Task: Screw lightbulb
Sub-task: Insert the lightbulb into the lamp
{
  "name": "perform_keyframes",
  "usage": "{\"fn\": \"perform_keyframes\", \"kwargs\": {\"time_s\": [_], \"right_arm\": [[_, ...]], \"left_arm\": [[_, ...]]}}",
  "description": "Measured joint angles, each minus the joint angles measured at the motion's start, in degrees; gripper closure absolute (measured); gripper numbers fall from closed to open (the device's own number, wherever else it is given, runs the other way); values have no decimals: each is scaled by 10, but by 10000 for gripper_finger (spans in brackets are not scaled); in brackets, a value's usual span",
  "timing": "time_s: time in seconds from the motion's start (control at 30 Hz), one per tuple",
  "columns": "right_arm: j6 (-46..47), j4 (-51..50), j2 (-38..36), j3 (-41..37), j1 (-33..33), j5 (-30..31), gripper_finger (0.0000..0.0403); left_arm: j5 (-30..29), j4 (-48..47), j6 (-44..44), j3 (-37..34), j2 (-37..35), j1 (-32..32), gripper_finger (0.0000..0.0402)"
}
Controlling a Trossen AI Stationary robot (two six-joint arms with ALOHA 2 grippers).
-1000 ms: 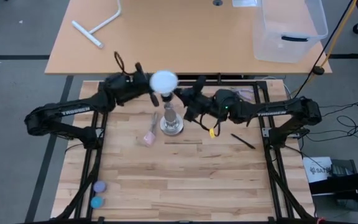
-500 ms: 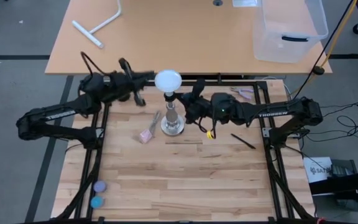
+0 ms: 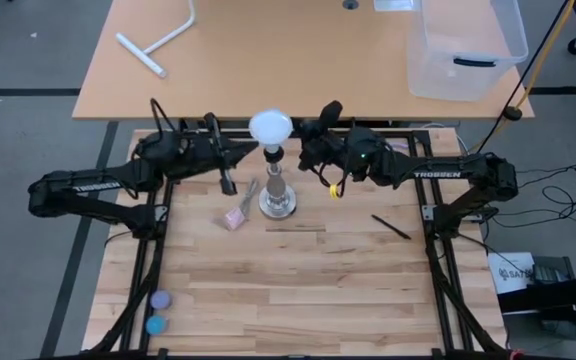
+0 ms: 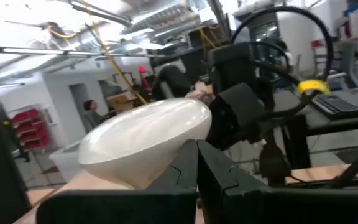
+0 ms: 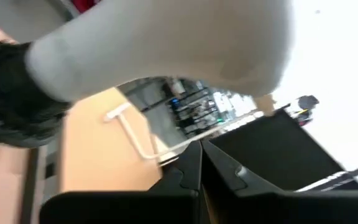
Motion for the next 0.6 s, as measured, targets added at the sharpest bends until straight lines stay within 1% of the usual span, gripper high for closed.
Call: {"fn": "perform_keyframes", "kwargs": {"time_s": [0.23, 0.43, 0.6], "right_arm": [[-69, 59, 0, 0, 7, 8, 403], [-93, 60, 0, 0, 27, 17, 403], [-108, 58, 0, 0, 47, 47, 403]], "left_arm": [[-28, -1, 0, 0, 5, 1, 401], [-62, -2, -1, 0, 5, 2, 401], [-67, -7, -4, 0, 5, 13, 401]]}}
